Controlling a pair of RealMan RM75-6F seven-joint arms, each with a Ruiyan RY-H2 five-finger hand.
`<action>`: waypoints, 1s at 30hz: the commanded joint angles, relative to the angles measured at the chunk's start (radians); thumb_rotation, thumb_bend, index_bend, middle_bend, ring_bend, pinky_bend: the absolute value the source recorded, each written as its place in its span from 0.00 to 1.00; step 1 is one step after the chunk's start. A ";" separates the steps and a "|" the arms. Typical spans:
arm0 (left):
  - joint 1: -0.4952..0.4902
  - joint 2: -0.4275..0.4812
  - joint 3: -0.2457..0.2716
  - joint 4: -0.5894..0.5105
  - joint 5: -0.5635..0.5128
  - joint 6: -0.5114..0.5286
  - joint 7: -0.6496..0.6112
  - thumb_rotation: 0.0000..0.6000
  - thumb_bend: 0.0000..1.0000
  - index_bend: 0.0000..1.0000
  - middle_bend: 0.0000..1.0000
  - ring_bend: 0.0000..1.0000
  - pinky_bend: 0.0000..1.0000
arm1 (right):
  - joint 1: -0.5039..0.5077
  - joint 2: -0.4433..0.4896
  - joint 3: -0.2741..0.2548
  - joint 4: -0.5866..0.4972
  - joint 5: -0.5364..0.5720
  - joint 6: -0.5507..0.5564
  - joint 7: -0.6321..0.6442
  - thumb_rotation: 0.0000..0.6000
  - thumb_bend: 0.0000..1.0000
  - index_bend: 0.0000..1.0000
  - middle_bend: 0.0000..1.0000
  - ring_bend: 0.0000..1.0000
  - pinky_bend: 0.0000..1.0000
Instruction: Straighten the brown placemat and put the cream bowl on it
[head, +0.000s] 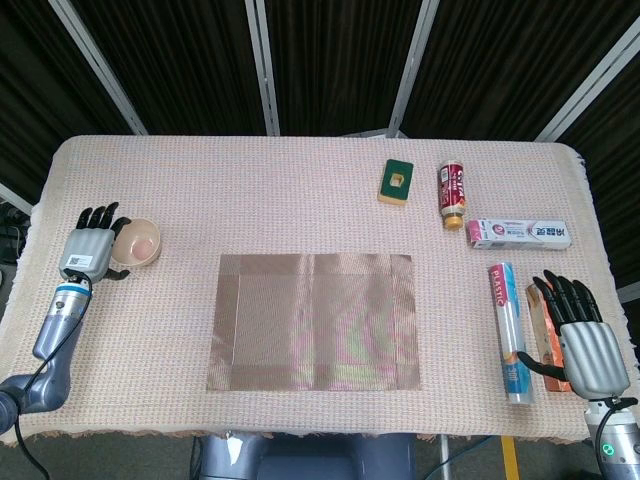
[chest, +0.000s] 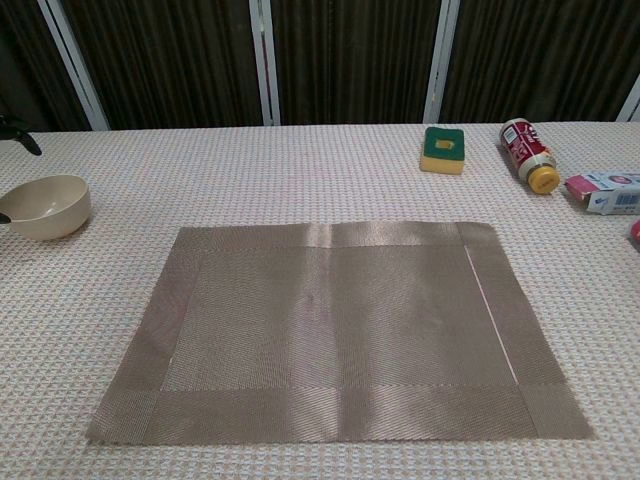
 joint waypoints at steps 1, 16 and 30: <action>-0.014 -0.113 -0.012 0.199 -0.002 -0.086 -0.109 1.00 0.17 0.25 0.00 0.00 0.00 | 0.001 -0.005 0.003 0.005 0.005 -0.001 -0.008 1.00 0.00 0.00 0.00 0.00 0.00; -0.018 -0.231 0.000 0.423 0.126 -0.108 -0.269 1.00 0.27 0.46 0.00 0.00 0.00 | 0.001 -0.033 0.013 0.028 0.014 0.011 -0.068 1.00 0.00 0.00 0.00 0.00 0.00; -0.019 -0.244 -0.012 0.443 0.165 -0.092 -0.300 1.00 0.42 0.63 0.00 0.00 0.00 | 0.001 -0.032 0.012 0.030 0.013 0.010 -0.063 1.00 0.00 0.00 0.00 0.00 0.00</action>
